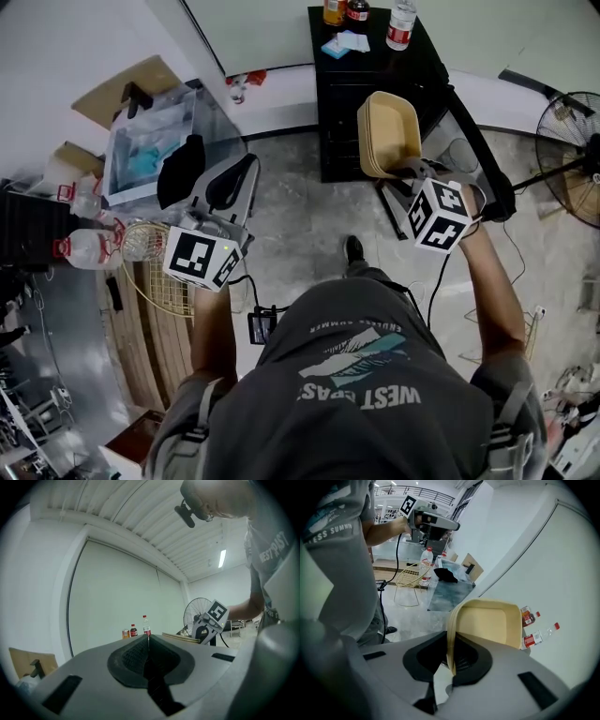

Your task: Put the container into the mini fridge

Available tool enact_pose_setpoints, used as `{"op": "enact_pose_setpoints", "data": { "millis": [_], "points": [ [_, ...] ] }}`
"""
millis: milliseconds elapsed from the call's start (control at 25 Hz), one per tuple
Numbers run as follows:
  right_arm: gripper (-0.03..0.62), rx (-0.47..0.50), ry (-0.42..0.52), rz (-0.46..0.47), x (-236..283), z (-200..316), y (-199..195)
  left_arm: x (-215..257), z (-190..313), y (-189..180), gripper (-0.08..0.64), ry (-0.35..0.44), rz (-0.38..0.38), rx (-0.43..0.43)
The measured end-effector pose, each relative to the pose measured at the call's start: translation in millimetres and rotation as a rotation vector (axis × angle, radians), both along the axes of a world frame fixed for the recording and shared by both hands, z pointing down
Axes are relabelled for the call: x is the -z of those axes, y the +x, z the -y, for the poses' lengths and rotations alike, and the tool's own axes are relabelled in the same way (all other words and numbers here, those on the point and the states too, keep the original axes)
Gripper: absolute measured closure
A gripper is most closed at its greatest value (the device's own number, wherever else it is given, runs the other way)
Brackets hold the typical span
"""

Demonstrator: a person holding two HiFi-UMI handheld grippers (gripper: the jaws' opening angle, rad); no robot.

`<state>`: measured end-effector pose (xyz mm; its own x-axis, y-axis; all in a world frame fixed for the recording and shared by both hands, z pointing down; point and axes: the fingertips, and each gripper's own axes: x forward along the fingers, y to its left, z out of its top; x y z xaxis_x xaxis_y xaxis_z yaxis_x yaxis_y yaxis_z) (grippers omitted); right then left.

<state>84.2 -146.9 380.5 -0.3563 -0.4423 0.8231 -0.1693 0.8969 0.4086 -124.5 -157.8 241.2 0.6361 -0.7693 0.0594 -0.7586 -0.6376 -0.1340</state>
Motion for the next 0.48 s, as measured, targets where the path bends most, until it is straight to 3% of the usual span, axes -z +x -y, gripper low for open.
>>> {"op": "enact_pose_setpoints", "data": {
  "millis": [480],
  "points": [
    [0.548, 0.039, -0.057, -0.012, -44, 64, 20, -25, 57, 17, 0.538, -0.062, -0.001, 0.062]
  ]
}}
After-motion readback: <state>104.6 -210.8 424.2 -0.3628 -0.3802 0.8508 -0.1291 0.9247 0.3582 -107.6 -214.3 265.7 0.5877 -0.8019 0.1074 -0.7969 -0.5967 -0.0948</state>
